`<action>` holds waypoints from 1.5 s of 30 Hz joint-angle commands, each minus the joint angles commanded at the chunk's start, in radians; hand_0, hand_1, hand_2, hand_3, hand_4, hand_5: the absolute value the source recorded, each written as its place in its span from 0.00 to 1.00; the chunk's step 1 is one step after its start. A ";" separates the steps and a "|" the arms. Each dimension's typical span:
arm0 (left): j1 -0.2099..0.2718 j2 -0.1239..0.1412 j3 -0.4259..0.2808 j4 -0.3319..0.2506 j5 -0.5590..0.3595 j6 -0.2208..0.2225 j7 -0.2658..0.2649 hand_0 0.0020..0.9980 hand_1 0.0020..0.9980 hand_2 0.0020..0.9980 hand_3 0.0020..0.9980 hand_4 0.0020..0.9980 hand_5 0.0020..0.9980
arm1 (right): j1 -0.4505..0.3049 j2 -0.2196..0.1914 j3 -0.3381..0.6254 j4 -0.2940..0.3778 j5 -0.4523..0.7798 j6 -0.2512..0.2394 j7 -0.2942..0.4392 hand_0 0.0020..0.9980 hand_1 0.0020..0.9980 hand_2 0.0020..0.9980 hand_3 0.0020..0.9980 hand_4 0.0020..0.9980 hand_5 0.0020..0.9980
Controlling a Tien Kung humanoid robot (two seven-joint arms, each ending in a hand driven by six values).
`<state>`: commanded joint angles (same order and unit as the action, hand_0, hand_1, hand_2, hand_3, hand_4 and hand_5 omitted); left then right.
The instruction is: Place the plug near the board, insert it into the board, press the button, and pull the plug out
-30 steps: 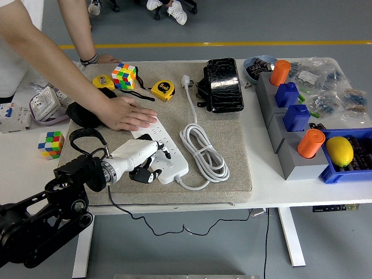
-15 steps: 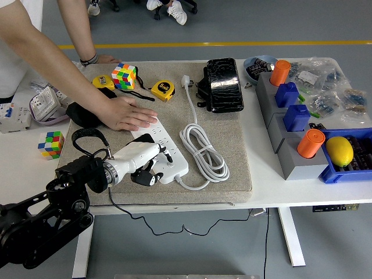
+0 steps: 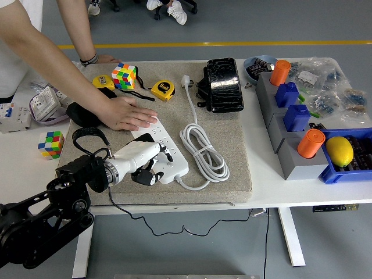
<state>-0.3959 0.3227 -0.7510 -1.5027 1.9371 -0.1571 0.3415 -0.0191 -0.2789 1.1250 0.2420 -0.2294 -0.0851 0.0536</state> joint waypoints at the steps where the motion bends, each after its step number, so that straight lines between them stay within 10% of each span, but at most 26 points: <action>1: -0.001 0.000 0.001 0.002 0.001 -0.001 0.003 0.05 0.02 0.11 0.67 0.61 0.00 | 0.000 0.000 0.000 0.000 0.000 0.000 0.000 0.49 0.55 0.54 0.51 0.83 0.36; 45: 0.000 -0.012 0.006 0.015 -0.018 0.005 0.006 0.05 0.03 0.12 0.70 0.64 0.00 | 0.000 0.001 0.022 0.006 -0.020 -0.003 0.002 0.48 0.55 0.54 0.51 0.83 0.36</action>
<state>-0.3954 0.3107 -0.7446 -1.4878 1.9190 -0.1523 0.3480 -0.0187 -0.2784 1.1472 0.2482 -0.2494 -0.0881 0.0555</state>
